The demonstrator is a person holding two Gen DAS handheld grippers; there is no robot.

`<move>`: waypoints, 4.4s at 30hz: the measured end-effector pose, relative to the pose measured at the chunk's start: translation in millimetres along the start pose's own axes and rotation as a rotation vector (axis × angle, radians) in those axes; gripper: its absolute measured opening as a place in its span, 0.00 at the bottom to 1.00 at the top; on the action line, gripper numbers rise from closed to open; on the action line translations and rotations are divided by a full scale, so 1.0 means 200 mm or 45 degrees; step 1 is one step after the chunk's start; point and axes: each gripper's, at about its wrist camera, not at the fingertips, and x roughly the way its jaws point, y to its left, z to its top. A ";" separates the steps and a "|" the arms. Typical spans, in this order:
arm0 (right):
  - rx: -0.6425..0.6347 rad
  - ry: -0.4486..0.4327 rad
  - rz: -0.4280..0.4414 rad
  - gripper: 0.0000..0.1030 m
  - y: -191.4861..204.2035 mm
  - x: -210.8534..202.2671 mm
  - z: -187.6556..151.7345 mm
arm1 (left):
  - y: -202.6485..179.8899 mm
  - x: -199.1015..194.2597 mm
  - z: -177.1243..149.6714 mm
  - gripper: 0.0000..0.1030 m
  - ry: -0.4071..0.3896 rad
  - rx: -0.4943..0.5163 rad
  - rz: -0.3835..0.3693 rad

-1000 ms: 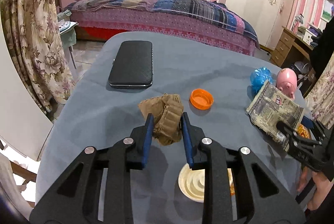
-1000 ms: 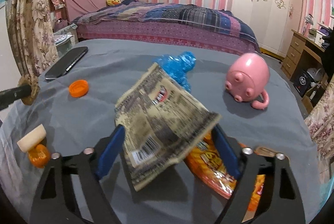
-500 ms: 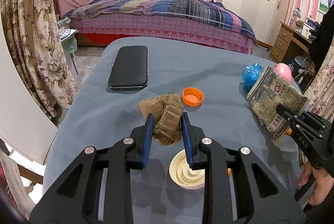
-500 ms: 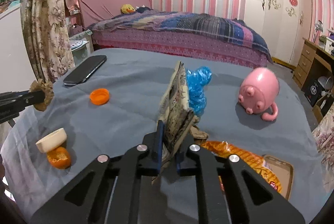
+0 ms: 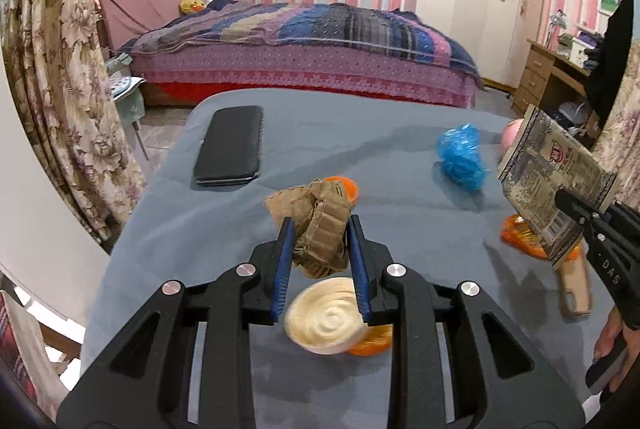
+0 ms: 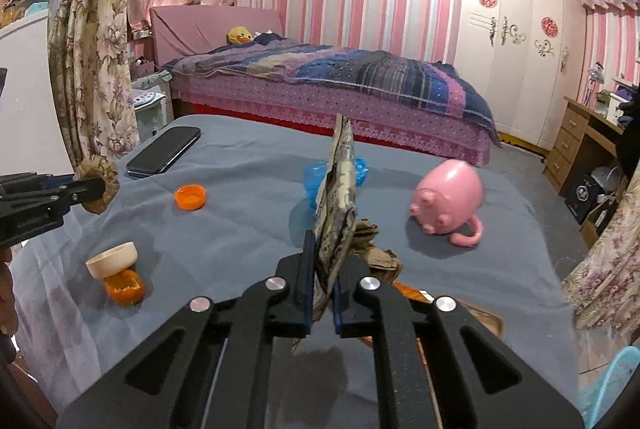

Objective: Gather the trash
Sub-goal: 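Carry the paper scrap and printed wrapper in both tools over the blue basket, then open the left tool over the basket while the right tool releases the wrapper, then move both tools back over the bed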

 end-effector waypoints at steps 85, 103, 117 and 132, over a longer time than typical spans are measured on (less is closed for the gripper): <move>0.507 0.089 -0.775 0.07 -1.75 -1.26 -0.99 | -2.40 -0.39 -0.50 0.25 -0.045 0.601 -0.709; 0.528 0.122 -0.755 0.07 -1.79 -1.24 -1.04 | -2.52 -0.28 -0.48 0.76 0.009 0.595 -0.673; 0.585 0.150 -0.704 0.66 -1.72 -1.00 -1.01 | -2.13 -0.35 -0.36 0.90 -0.063 0.519 -0.531; 0.495 0.118 -0.799 0.95 -1.56 -0.95 -0.84 | -1.68 -0.37 -0.19 0.94 -0.105 0.380 -0.449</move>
